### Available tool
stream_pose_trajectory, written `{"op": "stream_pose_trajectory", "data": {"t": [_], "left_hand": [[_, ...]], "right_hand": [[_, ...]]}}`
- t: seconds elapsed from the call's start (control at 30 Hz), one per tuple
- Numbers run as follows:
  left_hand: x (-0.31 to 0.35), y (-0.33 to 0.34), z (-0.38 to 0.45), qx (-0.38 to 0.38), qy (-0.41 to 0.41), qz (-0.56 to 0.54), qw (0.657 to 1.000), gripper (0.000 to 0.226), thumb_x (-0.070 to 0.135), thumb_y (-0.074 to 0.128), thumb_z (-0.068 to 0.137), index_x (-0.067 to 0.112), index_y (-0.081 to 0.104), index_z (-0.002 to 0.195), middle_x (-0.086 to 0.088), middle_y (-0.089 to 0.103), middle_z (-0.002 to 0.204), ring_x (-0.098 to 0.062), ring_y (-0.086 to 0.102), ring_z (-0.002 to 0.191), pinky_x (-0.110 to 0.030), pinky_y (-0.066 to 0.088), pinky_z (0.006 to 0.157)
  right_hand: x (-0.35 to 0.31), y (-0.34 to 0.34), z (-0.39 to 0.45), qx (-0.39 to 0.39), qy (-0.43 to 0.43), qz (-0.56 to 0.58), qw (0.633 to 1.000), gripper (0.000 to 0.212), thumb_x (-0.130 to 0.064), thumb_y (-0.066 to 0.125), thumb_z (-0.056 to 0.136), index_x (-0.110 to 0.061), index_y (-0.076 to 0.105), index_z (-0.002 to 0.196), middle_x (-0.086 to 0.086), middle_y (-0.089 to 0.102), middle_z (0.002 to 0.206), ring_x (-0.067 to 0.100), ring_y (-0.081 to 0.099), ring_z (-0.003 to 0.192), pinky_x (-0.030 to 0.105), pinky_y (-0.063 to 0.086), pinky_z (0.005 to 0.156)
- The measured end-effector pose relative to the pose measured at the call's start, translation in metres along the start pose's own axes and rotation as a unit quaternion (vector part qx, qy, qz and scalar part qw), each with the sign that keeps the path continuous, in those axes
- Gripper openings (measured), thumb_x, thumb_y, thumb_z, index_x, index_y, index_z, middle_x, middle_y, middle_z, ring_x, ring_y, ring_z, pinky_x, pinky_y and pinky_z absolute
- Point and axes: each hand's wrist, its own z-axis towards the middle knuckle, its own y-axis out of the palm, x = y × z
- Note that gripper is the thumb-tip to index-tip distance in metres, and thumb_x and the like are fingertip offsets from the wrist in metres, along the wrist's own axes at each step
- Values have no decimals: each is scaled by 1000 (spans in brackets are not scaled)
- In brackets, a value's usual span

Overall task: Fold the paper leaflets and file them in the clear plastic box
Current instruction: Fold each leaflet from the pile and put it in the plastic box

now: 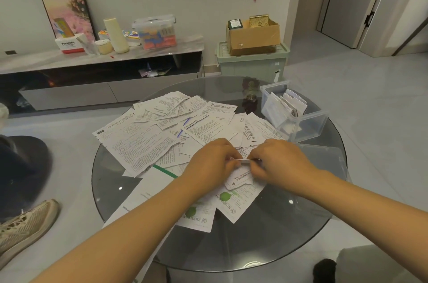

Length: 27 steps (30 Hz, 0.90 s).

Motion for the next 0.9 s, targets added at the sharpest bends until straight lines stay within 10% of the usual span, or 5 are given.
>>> {"op": "stream_pose_trajectory", "data": {"t": [0.3,0.47,0.67,0.9], "left_hand": [[24,-28,21,53,-26,26,998,17,21,58,91,22,74,86,5,70,87,-6,51,63,-19,38,58],[38,-38,42,58,-15,-63,996,20,18,61,88,30,65,73,6,69,82,-9,60,76,-21,46,68],[58,-30,87,119,-4,-154,981,11,20,62,89,25,67,98,11,64,86,0,56,76,-7,40,65],[68,-12,137,68,59,-10,996,28,18,44,96,22,65,113,4,61,118,-16,49,113,-35,32,103]], "right_hand": [[13,-29,10,53,34,106,992,23,-28,49,95,-18,69,102,0,62,94,17,55,88,26,40,72],[31,-47,16,68,67,161,982,19,-24,54,93,-16,71,93,-3,59,79,16,53,77,26,39,68],[70,-63,21,140,144,197,960,13,-20,59,90,-20,71,95,-8,61,78,12,55,74,28,45,69],[119,-65,32,227,305,166,910,16,-13,56,88,-10,70,95,10,69,91,30,61,83,37,51,72]]}}
